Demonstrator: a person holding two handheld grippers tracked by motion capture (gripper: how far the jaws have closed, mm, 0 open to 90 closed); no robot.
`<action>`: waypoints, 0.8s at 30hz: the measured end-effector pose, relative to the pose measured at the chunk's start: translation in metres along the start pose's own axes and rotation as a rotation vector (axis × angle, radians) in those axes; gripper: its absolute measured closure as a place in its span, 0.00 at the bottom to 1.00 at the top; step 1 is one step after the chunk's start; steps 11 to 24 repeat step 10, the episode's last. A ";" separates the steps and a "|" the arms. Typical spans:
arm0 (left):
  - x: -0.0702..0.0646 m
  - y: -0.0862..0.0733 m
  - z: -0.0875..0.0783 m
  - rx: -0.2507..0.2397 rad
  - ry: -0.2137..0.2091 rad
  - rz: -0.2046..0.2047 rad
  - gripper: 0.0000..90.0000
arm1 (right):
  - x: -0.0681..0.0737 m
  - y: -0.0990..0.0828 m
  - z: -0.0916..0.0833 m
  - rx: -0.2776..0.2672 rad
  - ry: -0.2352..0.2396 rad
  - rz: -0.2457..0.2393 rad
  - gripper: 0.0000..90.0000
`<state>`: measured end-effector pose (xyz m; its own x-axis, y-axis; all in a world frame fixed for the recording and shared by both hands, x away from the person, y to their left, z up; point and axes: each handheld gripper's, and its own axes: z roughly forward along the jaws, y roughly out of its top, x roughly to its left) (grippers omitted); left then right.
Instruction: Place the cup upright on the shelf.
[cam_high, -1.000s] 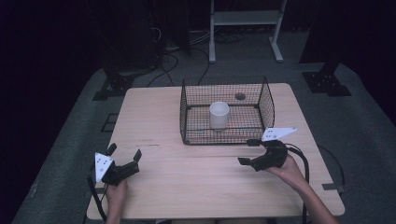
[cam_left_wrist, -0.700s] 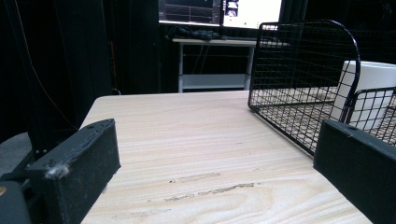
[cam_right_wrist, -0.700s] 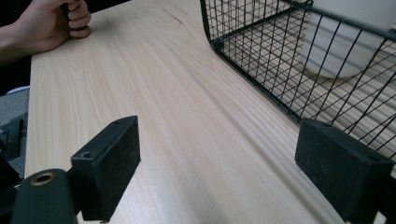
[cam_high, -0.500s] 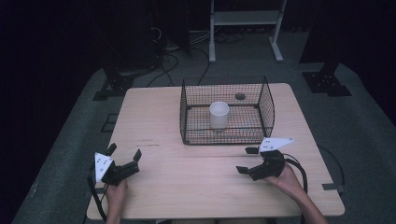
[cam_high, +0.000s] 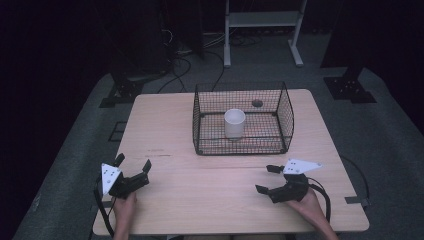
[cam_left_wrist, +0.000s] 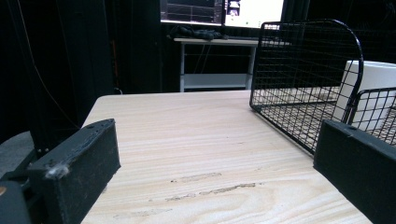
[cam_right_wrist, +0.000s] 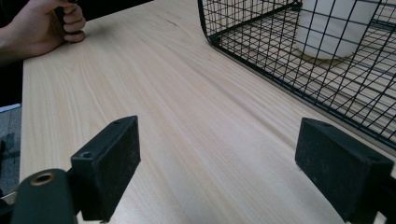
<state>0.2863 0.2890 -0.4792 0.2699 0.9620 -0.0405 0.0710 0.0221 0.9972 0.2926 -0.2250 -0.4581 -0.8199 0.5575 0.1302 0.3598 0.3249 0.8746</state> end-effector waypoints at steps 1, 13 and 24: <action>0.000 0.000 0.000 0.000 0.000 0.000 0.00 | 0.001 -0.002 -0.001 -0.002 -0.013 -0.004 0.15; 0.000 0.003 0.003 0.018 0.038 -0.010 0.00 | 0.003 -0.005 -0.001 -0.045 0.000 0.030 0.14; 0.000 0.003 0.003 0.018 0.038 -0.010 0.00 | 0.003 -0.005 -0.001 -0.045 0.000 0.030 0.14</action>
